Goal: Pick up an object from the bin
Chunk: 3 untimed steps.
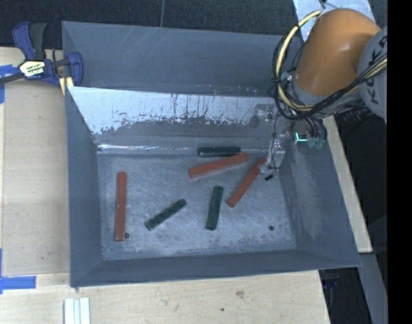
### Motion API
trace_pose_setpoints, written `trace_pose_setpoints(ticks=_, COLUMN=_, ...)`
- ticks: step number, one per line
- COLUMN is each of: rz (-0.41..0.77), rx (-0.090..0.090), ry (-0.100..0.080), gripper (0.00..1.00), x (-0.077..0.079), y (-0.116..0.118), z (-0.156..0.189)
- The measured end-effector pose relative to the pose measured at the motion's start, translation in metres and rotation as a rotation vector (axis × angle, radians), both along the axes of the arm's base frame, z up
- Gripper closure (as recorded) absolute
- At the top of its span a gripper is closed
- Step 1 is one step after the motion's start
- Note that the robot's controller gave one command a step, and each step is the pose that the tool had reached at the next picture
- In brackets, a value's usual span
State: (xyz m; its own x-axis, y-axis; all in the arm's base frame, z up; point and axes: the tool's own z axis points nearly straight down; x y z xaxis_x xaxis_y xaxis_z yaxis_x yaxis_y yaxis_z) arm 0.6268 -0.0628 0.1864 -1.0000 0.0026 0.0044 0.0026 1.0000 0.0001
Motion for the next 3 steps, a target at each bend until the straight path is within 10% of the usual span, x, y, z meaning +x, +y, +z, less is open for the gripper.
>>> trace_pose_setpoints(ticks=1, rz=0.150, rx=0.002, ry=0.000, gripper=0.00, x=-0.050, y=0.041, z=-0.074)
trace_pose_setpoints(ticks=2, rz=0.502, rx=0.001, ry=-0.002, gripper=0.00, x=-0.076, y=0.006, z=-0.118)
trace_pose_setpoints(ticks=3, rz=0.504, rx=0.001, ry=-0.008, gripper=1.00, x=-0.075, y=0.008, z=-0.116)
